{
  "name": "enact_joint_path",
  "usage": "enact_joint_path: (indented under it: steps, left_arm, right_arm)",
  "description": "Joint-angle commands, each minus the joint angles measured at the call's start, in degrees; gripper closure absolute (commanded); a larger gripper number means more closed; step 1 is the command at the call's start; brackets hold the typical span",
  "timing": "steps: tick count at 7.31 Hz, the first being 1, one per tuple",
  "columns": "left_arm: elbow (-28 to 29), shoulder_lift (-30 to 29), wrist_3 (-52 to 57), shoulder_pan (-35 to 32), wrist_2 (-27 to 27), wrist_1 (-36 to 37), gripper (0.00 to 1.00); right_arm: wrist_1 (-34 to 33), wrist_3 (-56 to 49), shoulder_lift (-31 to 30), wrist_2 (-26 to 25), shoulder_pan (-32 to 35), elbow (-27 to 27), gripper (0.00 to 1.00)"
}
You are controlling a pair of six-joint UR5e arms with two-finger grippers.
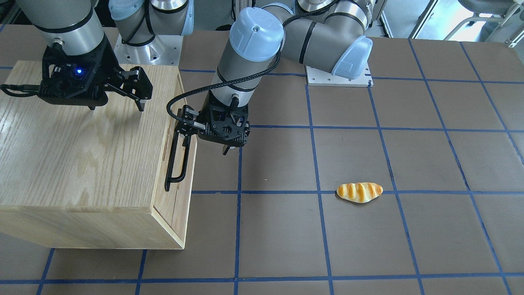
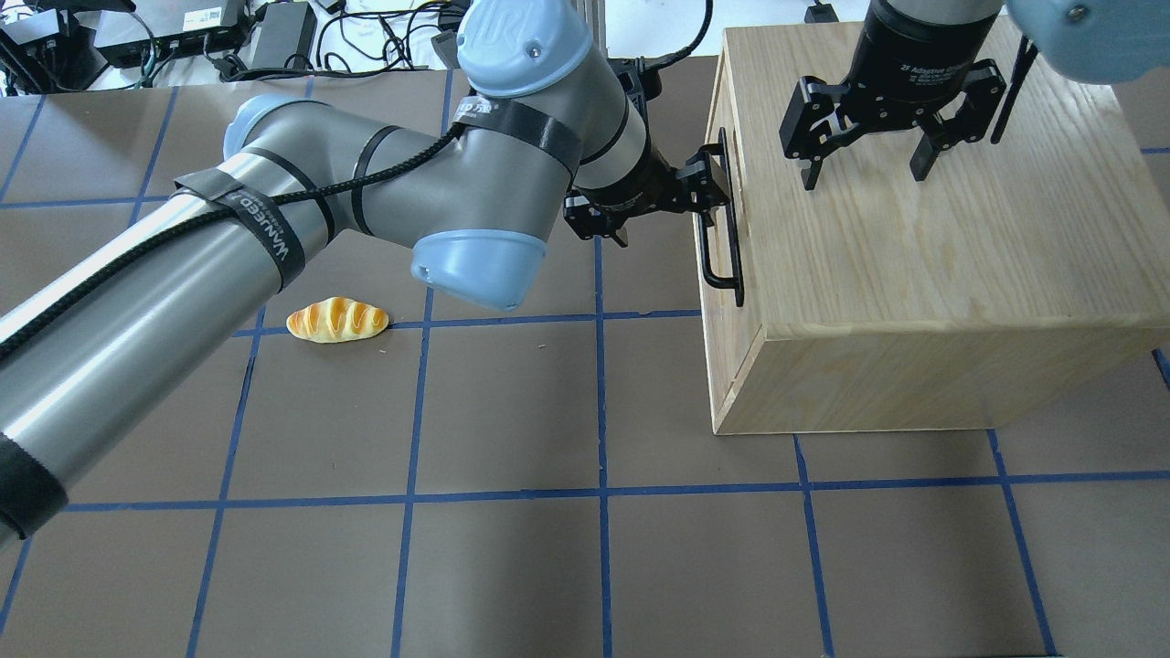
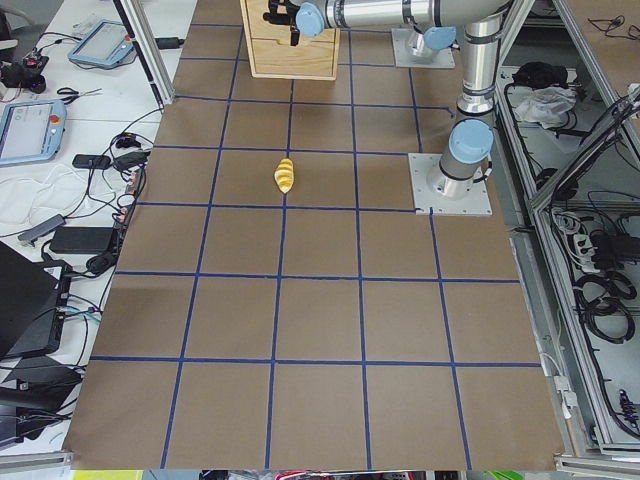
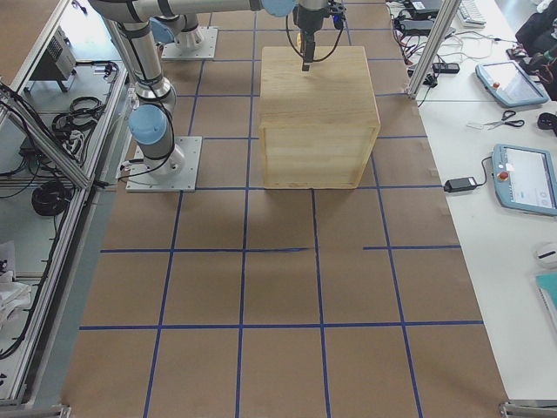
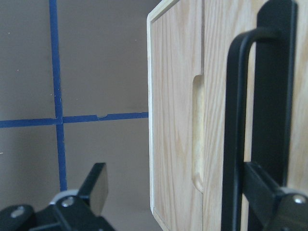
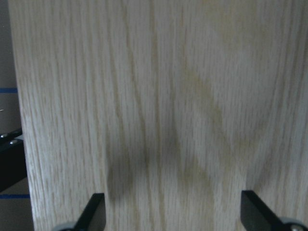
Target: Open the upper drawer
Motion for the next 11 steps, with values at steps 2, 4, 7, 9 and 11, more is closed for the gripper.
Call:
enact_joint_path:
  steps: [2, 4, 7, 9, 11]
  left_arm:
    - [0.2, -0.5, 0.6, -0.2, 0.1, 0.0, 0.0]
    - [0.8, -0.6, 1.0, -0.2, 0.7, -0.1, 0.0]
    - [0.8, -1.1, 1.1, -0.2, 0.9, -0.1, 0.0]
    - [0.8, -1.2, 1.1, -0.2, 0.9, 0.0, 0.0]
    - [0.8, -1.2, 1.6, -0.2, 3.2, -0.1, 0.0]
  right_arm:
    - [0.0, -0.1, 0.0, 0.0, 0.0, 0.0, 0.0]
    - [0.0, 0.0, 0.0, 0.0, 0.0, 0.0, 0.0]
    - [0.0, -0.1, 0.0, 0.0, -0.1, 0.0, 0.0]
    - [0.0, -0.1, 0.0, 0.0, 0.0, 0.1, 0.0]
    - [0.0, -0.1, 0.0, 0.0, 0.0, 0.1, 0.0]
